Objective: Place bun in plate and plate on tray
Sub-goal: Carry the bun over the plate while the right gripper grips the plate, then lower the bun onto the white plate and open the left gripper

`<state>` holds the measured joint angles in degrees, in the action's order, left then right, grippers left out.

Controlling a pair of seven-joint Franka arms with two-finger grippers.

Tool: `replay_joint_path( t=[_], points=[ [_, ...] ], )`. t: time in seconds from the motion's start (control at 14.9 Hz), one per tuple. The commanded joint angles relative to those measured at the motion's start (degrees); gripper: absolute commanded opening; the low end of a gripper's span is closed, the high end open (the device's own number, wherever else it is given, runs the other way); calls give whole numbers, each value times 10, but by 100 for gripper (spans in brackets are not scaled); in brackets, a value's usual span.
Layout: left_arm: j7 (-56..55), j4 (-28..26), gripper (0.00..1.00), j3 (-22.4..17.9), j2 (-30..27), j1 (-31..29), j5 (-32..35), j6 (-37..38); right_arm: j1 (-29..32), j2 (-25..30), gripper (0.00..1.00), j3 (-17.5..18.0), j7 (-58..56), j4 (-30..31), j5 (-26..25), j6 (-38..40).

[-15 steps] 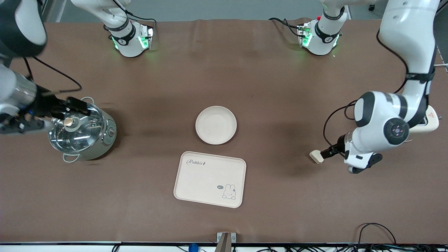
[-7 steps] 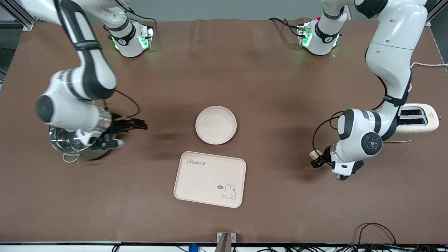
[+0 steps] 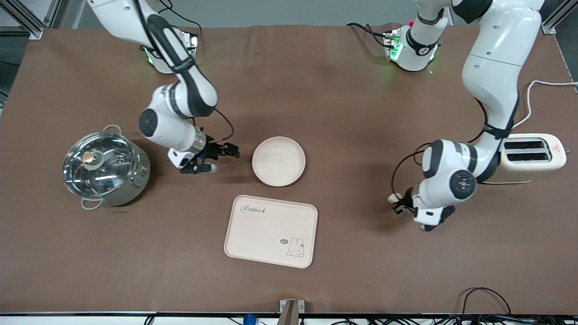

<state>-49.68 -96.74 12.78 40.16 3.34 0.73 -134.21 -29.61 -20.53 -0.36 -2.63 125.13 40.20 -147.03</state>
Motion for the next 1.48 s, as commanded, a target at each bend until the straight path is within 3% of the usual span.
replay_joint_path(
  t=[0.0, 0.2, 0.47, 0.74, 0.94, 1.07, 1.21, 1.28, 1.41],
  points=[
    [-112, 15, 30, 38, -13, 50, 5, 5, -64, -31, 100, -7, 1, 1, 47, -66],
    [-181, 37, 31, 42, -12, 122, 6, 5, -77, -55, 99, -6, 3, -8, 51, -91],
    [-257, 73, 32, 42, 17, 212, 5, 0, -70, -65, 66, -6, 7, -30, 59, -84],
    [-313, 110, 32, 35, 47, 268, 8, -8, -76, -73, 55, -6, 7, -37, 59, -85],
    [-328, 108, 46, 34, 67, 286, 9, -32, -77, -78, 43, -6, 7, -40, 59, -87],
    [-336, 108, 66, 29, 76, 294, 9, -53, -77, -79, 31, -6, 7, -42, 59, -87],
    [-337, 109, 100, 28, 70, 293, 12, -53, -77, -79, 9, -6, 7, -42, 59, -88],
    [-338, 110, 100, 28, 59, 289, 17, -48, -81, -79, 2, -6, 7, -42, 59, -89],
    [-336, 110, 100, 19, 29, 282, 18, -37, -84, -79, 0, -6, 6, -42, 59, -90]
  ],
)
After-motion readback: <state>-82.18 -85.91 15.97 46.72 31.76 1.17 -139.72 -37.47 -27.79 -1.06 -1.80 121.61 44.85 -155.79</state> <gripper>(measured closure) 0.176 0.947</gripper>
